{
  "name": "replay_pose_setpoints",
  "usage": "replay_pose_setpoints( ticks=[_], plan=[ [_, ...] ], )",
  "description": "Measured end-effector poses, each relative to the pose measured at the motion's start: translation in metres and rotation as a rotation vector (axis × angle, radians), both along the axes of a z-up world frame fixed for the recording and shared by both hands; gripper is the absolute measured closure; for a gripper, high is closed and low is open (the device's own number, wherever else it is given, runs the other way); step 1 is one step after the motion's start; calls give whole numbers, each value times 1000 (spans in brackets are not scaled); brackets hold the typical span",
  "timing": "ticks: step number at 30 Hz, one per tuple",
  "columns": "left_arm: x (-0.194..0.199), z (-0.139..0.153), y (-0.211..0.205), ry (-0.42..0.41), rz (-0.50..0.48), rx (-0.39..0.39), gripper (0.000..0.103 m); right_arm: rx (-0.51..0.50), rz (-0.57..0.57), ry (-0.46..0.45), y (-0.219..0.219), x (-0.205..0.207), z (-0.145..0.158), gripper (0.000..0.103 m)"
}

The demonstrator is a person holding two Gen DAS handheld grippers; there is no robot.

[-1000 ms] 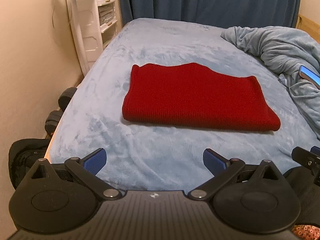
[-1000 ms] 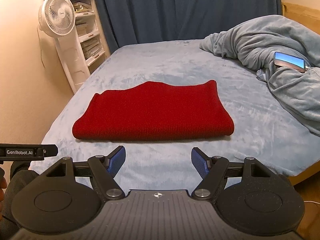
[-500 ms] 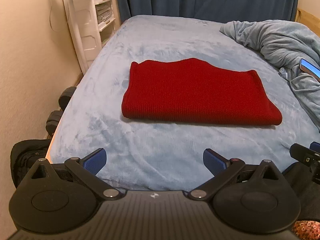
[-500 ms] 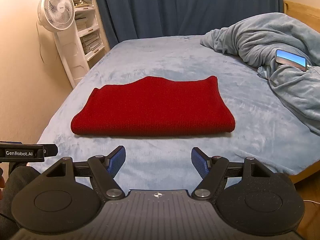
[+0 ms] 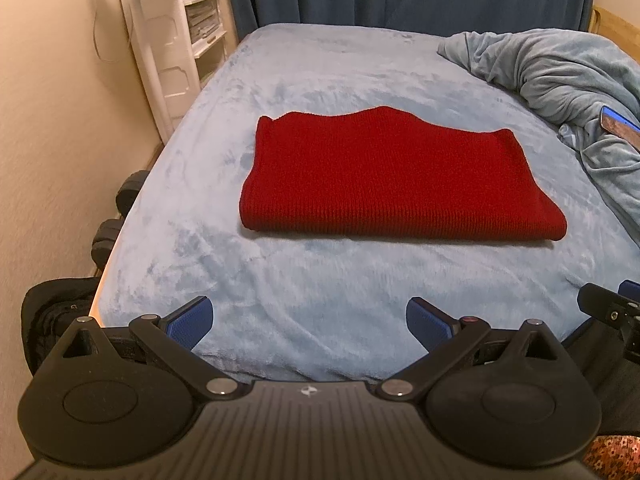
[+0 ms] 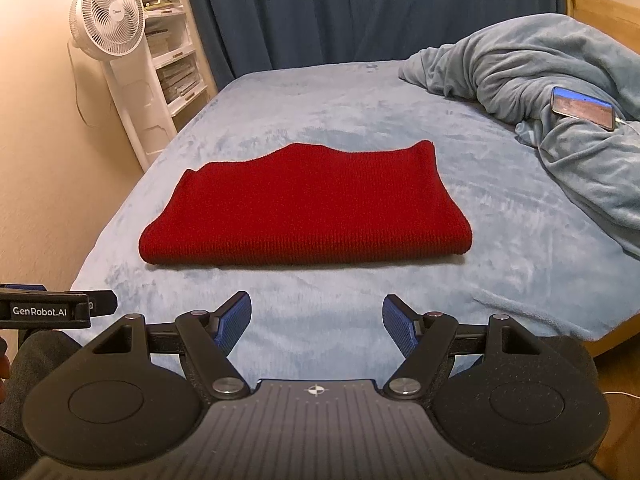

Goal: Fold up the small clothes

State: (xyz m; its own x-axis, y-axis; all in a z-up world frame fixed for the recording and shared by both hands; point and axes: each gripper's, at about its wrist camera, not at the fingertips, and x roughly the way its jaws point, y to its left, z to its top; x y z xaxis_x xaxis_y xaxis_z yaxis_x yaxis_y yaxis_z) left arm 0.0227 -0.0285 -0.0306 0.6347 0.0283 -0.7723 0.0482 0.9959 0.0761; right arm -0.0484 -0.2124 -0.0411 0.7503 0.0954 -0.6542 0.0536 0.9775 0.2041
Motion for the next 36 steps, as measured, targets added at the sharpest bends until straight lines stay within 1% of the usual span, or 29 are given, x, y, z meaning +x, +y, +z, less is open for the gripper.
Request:
replay_pose_setpoints(
  ticks=[13,27,29,31,32,36],
  plan=[
    [6,-12,1,32,4,4,0,8,0,41,1,9,-11,29],
    [25,-31,1,97,16,16,0,27,2,101,0,27,-29,28],
    [30,-34,1,108,18,18,0,79,-2,99,-7,32,-32,25],
    [36,-37,3,115,24,21,0,161,-22,105,-18,40,-37,20],
    [39,-39,4,119,29,22,0,210,-40,110,-25,45,-40,19],
    [64,-45,20,134,88,10,0,424,-207,147,-69,82,-65,17]
  ],
)
